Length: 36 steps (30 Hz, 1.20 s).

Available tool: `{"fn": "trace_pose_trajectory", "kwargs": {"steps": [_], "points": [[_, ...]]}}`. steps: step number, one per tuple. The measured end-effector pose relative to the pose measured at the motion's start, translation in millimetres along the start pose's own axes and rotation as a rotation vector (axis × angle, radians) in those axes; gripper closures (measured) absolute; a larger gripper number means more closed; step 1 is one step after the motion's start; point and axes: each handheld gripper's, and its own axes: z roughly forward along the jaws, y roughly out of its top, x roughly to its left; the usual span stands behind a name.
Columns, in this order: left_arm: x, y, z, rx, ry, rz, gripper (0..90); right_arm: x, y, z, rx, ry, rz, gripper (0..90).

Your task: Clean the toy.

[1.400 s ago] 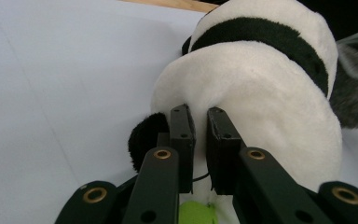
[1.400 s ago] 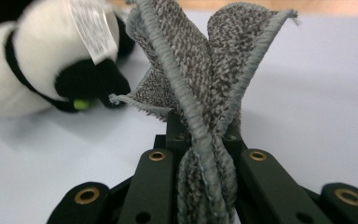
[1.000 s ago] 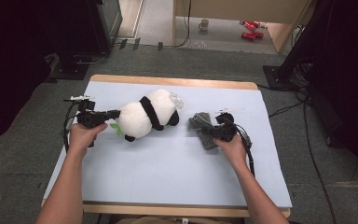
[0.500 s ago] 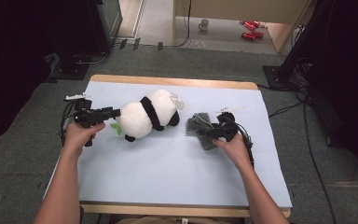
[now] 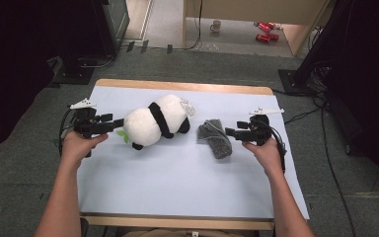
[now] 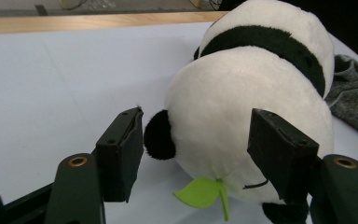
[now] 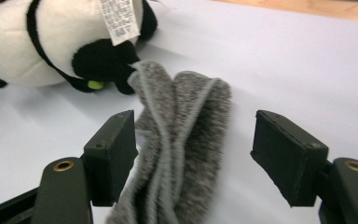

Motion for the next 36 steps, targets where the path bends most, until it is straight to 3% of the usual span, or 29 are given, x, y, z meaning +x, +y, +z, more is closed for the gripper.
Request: {"fn": "trace_pose_trajectory", "kwargs": {"steps": [7,11,14,20,24,30,36], "points": [[2.7,-8.2,-10.3,0.011,0.044,0.049,36.1,-20.4,0.5,-21.2,-0.033,-0.055,0.01,36.0],[7.9,-21.8,-12.2,0.008,0.059,0.116,39.4,-34.8,-7.7,-28.9,-0.038,-0.115,-0.02,39.0],[11.3,-32.9,-9.8,0.016,0.077,0.149,39.6,-44.1,-15.2,-28.0,-0.032,-0.131,-0.013,40.8],[17.5,-48.3,-6.9,0.016,0.1,0.144,40.5,-61.0,-25.7,-14.8,0.051,-0.144,0.045,48.6],[27.6,-59.0,-6.2,0.039,0.137,0.121,39.9,-74.1,-33.6,-8.4,0.093,-0.182,0.064,51.1],[34.0,-65.7,2.3,0.088,0.136,0.101,39.3,-89.6,-45.5,-2.3,0.139,-0.246,0.119,52.4],[35.4,-70.0,13.5,0.144,0.147,0.112,39.4,-92.7,-55.9,-1.9,0.053,-0.243,0.072,52.8]]}}
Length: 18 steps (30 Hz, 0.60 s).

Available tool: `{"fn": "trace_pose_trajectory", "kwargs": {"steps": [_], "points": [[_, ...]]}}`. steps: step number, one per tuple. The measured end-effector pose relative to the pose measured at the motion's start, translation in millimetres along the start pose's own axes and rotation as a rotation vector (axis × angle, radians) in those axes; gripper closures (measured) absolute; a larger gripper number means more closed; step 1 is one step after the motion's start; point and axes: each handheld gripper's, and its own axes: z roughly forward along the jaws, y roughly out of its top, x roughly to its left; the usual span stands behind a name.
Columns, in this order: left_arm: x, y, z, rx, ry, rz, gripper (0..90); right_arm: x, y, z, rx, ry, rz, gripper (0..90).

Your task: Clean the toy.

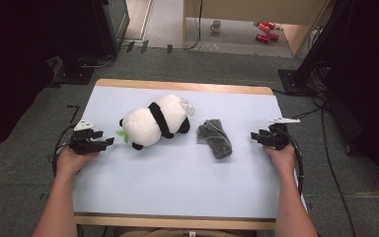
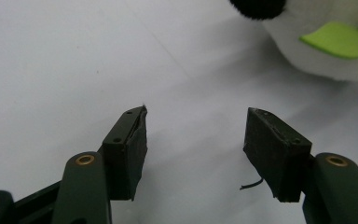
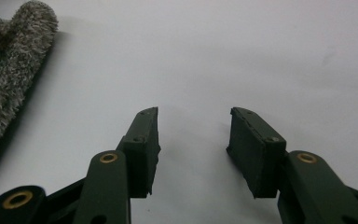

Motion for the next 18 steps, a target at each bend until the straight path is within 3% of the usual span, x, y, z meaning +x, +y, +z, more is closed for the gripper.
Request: {"fn": "trace_pose_trajectory", "kwargs": {"steps": [4,7,11,18], "points": [[-0.2,-0.8,2.2,0.024,0.011,-0.003,38.0,3.7,-6.1,0.4,-0.028,-0.03,-0.084,54.8],[-0.7,-1.1,2.8,0.025,0.007,-0.003,36.8,5.9,-9.1,1.0,-0.044,-0.044,-0.114,54.8],[-2.4,-2.3,3.7,0.024,0.003,0.021,32.8,5.5,-9.5,1.1,-0.047,-0.04,-0.114,53.9],[-5.7,-7.6,4.7,-0.013,0.016,0.02,28.5,7.0,-9.9,1.9,-0.043,-0.031,-0.136,48.0]]}}
